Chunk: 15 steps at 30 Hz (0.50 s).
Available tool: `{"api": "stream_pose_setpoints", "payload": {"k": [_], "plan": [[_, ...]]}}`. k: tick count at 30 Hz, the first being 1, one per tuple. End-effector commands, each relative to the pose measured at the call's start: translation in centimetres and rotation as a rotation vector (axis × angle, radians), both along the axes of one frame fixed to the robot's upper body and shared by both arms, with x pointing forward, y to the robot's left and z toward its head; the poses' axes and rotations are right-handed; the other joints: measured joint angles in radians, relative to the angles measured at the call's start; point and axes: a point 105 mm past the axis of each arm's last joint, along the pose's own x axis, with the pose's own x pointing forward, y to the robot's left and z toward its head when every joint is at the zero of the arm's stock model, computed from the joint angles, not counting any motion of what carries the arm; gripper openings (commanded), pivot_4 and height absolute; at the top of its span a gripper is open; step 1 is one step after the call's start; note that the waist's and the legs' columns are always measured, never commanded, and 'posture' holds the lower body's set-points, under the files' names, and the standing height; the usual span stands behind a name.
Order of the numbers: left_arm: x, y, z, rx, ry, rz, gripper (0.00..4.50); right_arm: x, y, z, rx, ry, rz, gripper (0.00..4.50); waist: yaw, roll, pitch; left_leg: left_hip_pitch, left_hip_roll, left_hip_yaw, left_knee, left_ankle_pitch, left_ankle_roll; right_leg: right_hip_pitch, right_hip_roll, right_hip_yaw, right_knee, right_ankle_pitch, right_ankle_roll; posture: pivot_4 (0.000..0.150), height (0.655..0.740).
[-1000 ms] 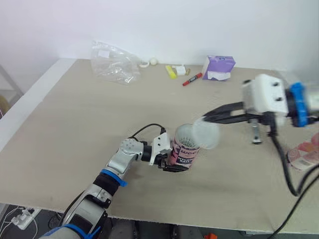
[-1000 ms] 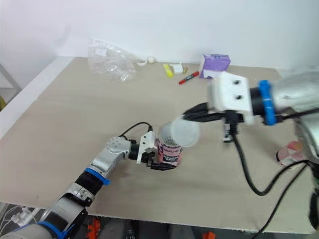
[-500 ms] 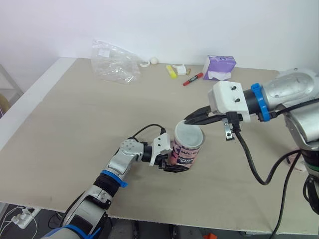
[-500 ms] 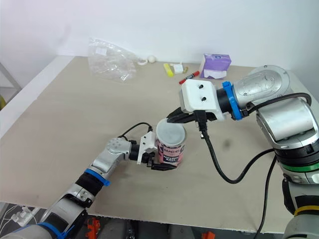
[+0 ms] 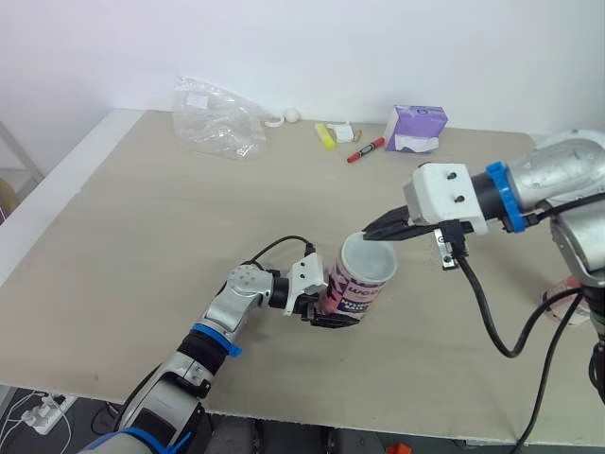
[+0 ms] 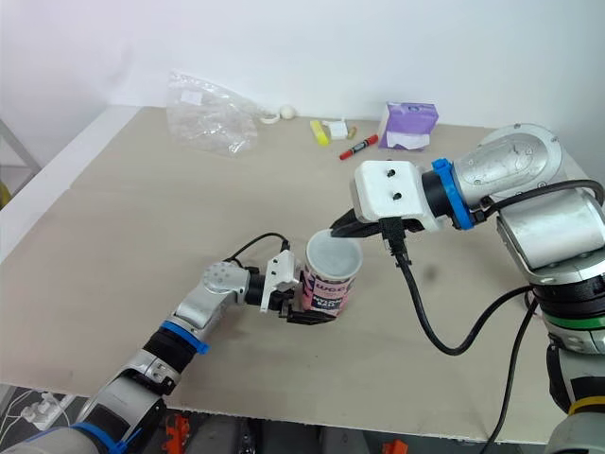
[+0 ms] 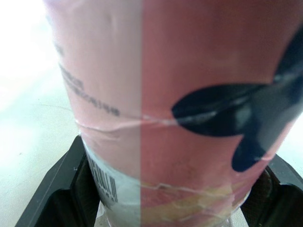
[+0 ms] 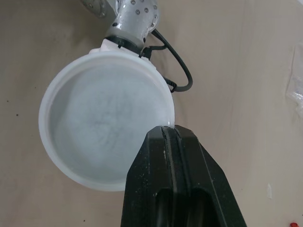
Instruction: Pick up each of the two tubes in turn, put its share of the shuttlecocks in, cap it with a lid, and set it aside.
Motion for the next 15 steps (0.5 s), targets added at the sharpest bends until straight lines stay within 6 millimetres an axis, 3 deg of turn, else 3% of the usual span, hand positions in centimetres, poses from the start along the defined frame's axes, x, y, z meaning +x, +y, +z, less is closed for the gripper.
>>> {"api": "stream_pose_setpoints", "payload": {"k": [1,9,13,15], "plan": [[0.01,0.33,-0.72,0.029,0.015,0.014,3.36,-0.01,-0.45,0.48,-0.016,-0.043,0.003,0.05,0.000,0.000,0.000,0.000,0.000,0.000,0.000,0.000,0.000,0.000,0.000,0.000,0.000,0.000,0.000,0.150,0.7400],[0.09,0.40,-0.74,0.031,0.016,0.019,3.36,0.01,-0.09,0.26,-0.014,-0.042,0.023,0.05,0.000,0.000,0.000,0.000,0.000,0.000,0.000,0.000,0.000,0.000,0.000,0.000,0.000,0.000,0.000,0.150,0.7400],[0.06,0.38,-0.81,0.032,0.019,0.018,3.36,0.23,0.11,0.69,0.013,-0.078,0.021,1.36,0.000,0.000,0.000,0.000,0.000,0.000,0.000,0.000,0.000,0.000,0.000,0.000,0.000,0.000,0.000,0.150,0.7400],[0.05,0.39,-0.82,0.032,0.020,0.017,3.36,0.33,0.18,1.06,0.030,-0.090,0.015,2.40,0.000,0.000,0.000,0.000,0.000,0.000,0.000,0.000,0.000,0.000,0.000,0.000,0.000,0.000,0.000,0.150,0.7400]]}}
